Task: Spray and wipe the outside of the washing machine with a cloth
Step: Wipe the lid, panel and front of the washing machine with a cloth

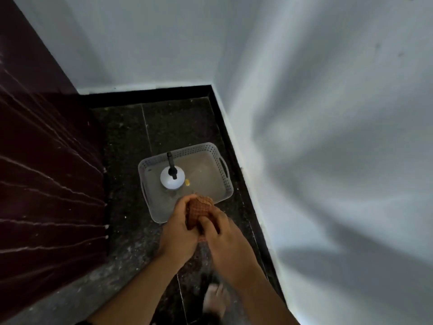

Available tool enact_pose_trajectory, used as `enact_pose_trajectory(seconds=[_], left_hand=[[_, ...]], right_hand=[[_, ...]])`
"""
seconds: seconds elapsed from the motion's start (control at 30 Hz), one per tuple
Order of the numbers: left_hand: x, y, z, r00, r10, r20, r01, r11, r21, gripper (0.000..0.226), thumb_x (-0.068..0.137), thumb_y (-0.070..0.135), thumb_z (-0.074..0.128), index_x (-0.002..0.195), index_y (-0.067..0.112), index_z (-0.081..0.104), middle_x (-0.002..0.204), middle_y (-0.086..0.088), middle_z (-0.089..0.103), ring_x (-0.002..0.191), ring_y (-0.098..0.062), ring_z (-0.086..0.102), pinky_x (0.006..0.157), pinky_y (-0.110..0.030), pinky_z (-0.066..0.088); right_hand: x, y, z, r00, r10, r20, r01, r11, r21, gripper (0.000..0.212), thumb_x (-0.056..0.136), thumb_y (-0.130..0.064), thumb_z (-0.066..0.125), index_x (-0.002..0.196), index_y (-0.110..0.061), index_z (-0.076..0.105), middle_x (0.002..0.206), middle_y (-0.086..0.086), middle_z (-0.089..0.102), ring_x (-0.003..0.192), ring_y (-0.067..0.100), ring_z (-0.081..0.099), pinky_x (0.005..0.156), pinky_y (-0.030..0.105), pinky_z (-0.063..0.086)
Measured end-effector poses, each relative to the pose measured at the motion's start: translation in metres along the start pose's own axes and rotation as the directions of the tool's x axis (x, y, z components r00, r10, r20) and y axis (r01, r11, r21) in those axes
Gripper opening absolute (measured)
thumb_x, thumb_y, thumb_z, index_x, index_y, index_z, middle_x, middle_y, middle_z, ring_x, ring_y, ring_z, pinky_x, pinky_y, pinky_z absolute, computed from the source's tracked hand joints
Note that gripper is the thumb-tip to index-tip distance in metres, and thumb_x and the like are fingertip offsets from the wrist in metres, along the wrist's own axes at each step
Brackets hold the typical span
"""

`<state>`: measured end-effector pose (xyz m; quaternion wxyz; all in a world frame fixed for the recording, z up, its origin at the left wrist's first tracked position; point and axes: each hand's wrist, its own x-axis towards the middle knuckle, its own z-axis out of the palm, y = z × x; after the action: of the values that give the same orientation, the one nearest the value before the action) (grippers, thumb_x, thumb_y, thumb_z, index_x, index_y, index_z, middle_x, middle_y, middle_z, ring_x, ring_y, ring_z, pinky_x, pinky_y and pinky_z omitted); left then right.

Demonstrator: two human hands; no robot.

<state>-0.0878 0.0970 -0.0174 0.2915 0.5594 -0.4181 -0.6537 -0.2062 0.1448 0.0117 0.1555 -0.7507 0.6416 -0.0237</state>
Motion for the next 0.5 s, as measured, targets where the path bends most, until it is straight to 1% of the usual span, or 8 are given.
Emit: enact_pose_trajectory(seconds=[0.07, 0.13, 0.2, 0.27, 0.33, 0.4, 0.47, 0.5], left_hand=[[0.019, -0.014, 0.01, 0.999, 0.034, -0.02, -0.031, 0.99, 0.14, 0.067, 0.075, -0.013, 0.057, 0.104, 0.048, 0.051, 0.107, 0.002, 0.063, 0.088, -0.015, 0.064, 0.061, -0.02, 0.053], [0.045, -0.031, 0.021, 0.996, 0.055, -0.077, -0.035, 0.971, 0.237, 0.056, 0.078, -0.006, 0.057, 0.099, 0.045, 0.054, 0.104, 0.006, 0.065, 0.092, -0.01, 0.062, 0.075, -0.028, 0.055], [0.078, -0.053, 0.033, 0.989, 0.037, -0.144, 0.011, 0.948, 0.319, 0.045, 0.08, -0.001, 0.057, 0.106, 0.035, 0.057, 0.107, 0.004, 0.065, 0.095, -0.012, 0.061, 0.084, -0.036, 0.053], [0.111, -0.083, 0.041, 0.986, 0.005, -0.167, 0.056, 0.932, 0.358, 0.045, 0.082, 0.0, 0.056, 0.12, 0.025, 0.054, 0.117, -0.002, 0.063, 0.104, -0.017, 0.059, 0.091, -0.039, 0.051], [0.14, -0.113, 0.045, 0.989, -0.024, -0.149, 0.079, 0.924, 0.375, 0.051, 0.083, 0.0, 0.054, 0.131, 0.019, 0.047, 0.127, -0.006, 0.057, 0.114, -0.02, 0.054, 0.097, -0.041, 0.047], [0.16, -0.137, 0.047, 0.992, -0.056, -0.112, 0.097, 0.906, 0.412, 0.058, 0.083, 0.002, 0.054, 0.137, 0.02, 0.039, 0.135, -0.006, 0.05, 0.12, -0.022, 0.049, 0.1, -0.041, 0.043], [0.173, -0.164, 0.047, 0.987, -0.149, -0.059, 0.159, 0.873, 0.461, 0.062, 0.083, 0.006, 0.055, 0.14, 0.02, 0.033, 0.14, -0.007, 0.042, 0.123, -0.024, 0.045, 0.102, -0.038, 0.04], [0.178, -0.176, 0.046, 0.979, -0.204, -0.029, 0.193, 0.858, 0.477, 0.062, 0.082, 0.009, 0.057, 0.138, 0.018, 0.034, 0.139, -0.008, 0.042, 0.122, -0.026, 0.046, 0.101, -0.037, 0.041]], right_hand=[[0.017, 0.017, 0.015, 0.999, -0.026, 0.033, 0.027, 0.999, -0.04, 0.038, 0.078, -0.017, 0.058, 0.113, -0.008, 0.065, 0.112, 0.018, 0.066, 0.09, 0.029, 0.067, 0.072, 0.035, 0.059], [0.039, 0.04, 0.035, 0.996, -0.058, 0.075, 0.061, 0.997, -0.044, 0.041, 0.071, -0.02, 0.069, 0.111, -0.011, 0.068, 0.109, 0.014, 0.068, 0.09, 0.026, 0.068, 0.07, 0.033, 0.059], [0.063, 0.067, 0.063, 0.992, -0.093, 0.089, 0.098, 0.994, -0.053, 0.04, 0.072, -0.022, 0.063, 0.111, -0.011, 0.068, 0.109, 0.014, 0.068, 0.092, 0.027, 0.067, 0.069, 0.033, 0.059], [0.082, 0.093, 0.095, 0.985, -0.136, 0.106, 0.147, 0.984, -0.105, 0.042, 0.073, -0.022, 0.055, 0.112, -0.01, 0.066, 0.108, 0.016, 0.067, 0.092, 0.029, 0.066, 0.068, 0.035, 0.058], [0.099, 0.113, 0.127, 0.979, -0.157, 0.132, 0.177, 0.971, -0.159, 0.041, 0.074, -0.022, 0.053, 0.112, -0.009, 0.066, 0.106, 0.017, 0.067, 0.088, 0.031, 0.066, 0.068, 0.037, 0.058], [0.11, 0.128, 0.155, 0.97, -0.166, 0.18, 0.203, 0.956, -0.21, 0.039, 0.075, -0.02, 0.053, 0.11, -0.008, 0.064, 0.103, 0.018, 0.066, 0.083, 0.032, 0.064, 0.069, 0.038, 0.056], [0.116, 0.139, 0.184, 0.939, -0.2, 0.28, 0.265, 0.94, -0.217, 0.039, 0.078, -0.016, 0.05, 0.114, -0.006, 0.059, 0.108, 0.021, 0.062, 0.089, 0.036, 0.061, 0.078, 0.042, 0.055], [0.117, 0.144, 0.197, 0.914, -0.222, 0.34, 0.302, 0.931, -0.205, 0.038, 0.078, -0.014, 0.051, 0.113, -0.004, 0.058, 0.11, 0.022, 0.061, 0.093, 0.039, 0.06, 0.081, 0.044, 0.053]])
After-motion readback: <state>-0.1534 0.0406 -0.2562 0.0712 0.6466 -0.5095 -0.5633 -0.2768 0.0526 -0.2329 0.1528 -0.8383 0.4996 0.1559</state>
